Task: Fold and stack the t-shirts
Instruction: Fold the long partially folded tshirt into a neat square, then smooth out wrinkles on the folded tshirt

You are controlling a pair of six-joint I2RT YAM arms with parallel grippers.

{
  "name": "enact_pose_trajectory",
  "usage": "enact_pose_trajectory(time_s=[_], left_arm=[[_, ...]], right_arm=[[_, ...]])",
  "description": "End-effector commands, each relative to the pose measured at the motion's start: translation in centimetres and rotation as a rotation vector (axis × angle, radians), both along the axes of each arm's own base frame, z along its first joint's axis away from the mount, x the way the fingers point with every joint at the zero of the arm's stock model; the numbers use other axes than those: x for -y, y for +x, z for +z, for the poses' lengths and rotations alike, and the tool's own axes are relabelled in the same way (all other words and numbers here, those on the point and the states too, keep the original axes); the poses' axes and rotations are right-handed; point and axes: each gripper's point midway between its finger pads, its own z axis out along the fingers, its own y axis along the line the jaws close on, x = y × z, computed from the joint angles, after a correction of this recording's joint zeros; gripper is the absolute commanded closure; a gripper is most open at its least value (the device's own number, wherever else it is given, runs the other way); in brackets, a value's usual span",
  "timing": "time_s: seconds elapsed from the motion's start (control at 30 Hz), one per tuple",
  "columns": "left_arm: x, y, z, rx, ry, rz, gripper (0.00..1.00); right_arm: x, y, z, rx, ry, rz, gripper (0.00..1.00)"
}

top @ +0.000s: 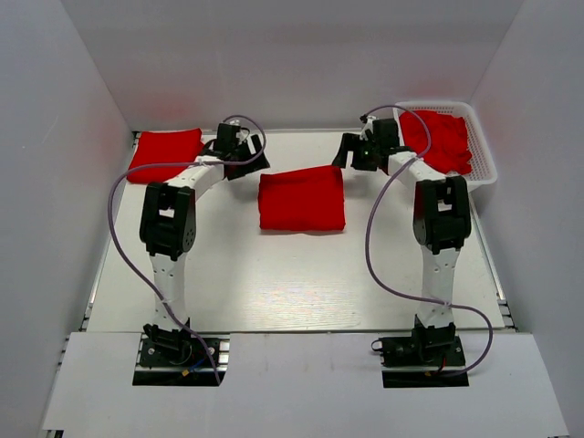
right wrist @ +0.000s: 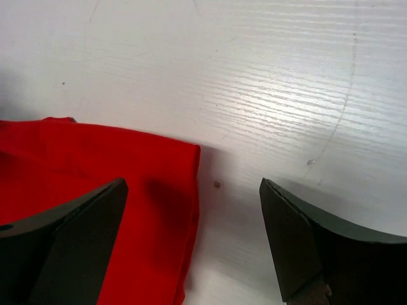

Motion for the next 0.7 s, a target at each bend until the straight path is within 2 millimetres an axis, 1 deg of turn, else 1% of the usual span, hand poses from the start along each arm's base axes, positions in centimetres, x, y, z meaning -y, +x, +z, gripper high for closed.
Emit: enact_pose_trajectory(time_s=[0.0, 0.03, 0.07, 0.1, 0.13, 0.17, 0.2, 0.23, 0.27, 0.3, 0.33, 0.37, 0.4, 0.47, 0.5, 0.57, 0.6, 0.63, 0.67], left_arm=[[0.0, 1.7, 6.6, 0.176, -0.002, -0.056, 0.00], [-0.2, 1.2, 6.2, 0.178, 0.007, -0.064, 0.00], [-0.3, 0.8, 6.5, 0.178, 0.007, -0.064, 0.00], [-0.7, 0.0, 5.9, 0.166, 0.027, -0.067, 0.00], [-0.2, -0.6, 7.4, 0.202, 0.028, -0.085, 0.00], [0.3, -1.1, 7.9, 0.216, 0.031, -0.103, 0.00], [0.6, -1.8, 7.7, 0.233, 0.032, -0.145, 0.00], [2.3, -2.8, 9.2, 0.263, -0.026, -0.218, 0.00], [3.0, -3.3, 9.6, 0.280, -0.059, -0.257, 0.00], [3.8, -3.5, 9.6, 0.310, -0.085, -0.303, 0.00], [4.7, -4.2, 9.9, 0.304, -0.124, -0.356, 0.00], [5.7, -4.1, 9.9, 0.309, -0.138, -0.399, 0.00], [6.2, -4.3, 9.6, 0.292, -0.157, -0.426, 0.00], [7.6, -4.9, 9.1, 0.278, -0.195, -0.498, 0.00], [7.8, -4.9, 7.4, 0.243, -0.200, -0.505, 0.00], [8.1, -4.2, 7.1, 0.237, -0.206, -0.512, 0.00], [8.6, -4.5, 6.0, 0.210, -0.228, -0.540, 0.00], [8.8, -4.4, 5.7, 0.213, -0.235, -0.548, 0.00], [8.9, -4.1, 5.4, 0.223, -0.236, -0.549, 0.00]], right_arm=[[-0.3, 0.3, 5.8, 0.135, 0.017, 0.070, 0.10], [-0.3, -0.6, 5.1, 0.127, 0.011, 0.081, 0.10], [-0.1, -1.0, 7.9, 0.181, 0.019, 0.080, 0.10], [-0.3, -1.6, 8.1, 0.184, 0.027, 0.089, 0.10], [-0.4, -3.0, 6.6, 0.147, 0.027, 0.105, 0.10], [-0.5, -3.4, 8.7, 0.185, 0.042, 0.114, 0.10], [-0.7, -4.3, 8.4, 0.164, 0.055, 0.124, 0.10], [-1.0, -4.7, 8.8, 0.163, 0.070, 0.132, 0.10], [-1.8, -5.4, 9.5, 0.165, 0.107, 0.167, 0.10], [-2.1, -5.9, 9.3, 0.139, 0.143, 0.167, 0.10], [-3.0, -6.2, 9.5, 0.154, 0.162, 0.189, 0.10], [-3.2, -6.8, 9.0, 0.128, 0.183, 0.205, 0.10], [-3.7, -7.2, 8.8, 0.112, 0.199, 0.224, 0.10], [-4.1, -7.1, 8.5, 0.103, 0.209, 0.236, 0.10], [-4.5, -7.2, 7.4, 0.075, 0.219, 0.246, 0.10], [-4.9, -6.5, 8.0, 0.096, 0.248, 0.268, 0.10], [-5.2, -6.4, 6.8, 0.064, 0.258, 0.276, 0.10], [-5.6, -6.0, 7.0, 0.071, 0.263, 0.286, 0.10], [-5.9, -5.6, 6.7, 0.071, 0.282, 0.302, 0.10]])
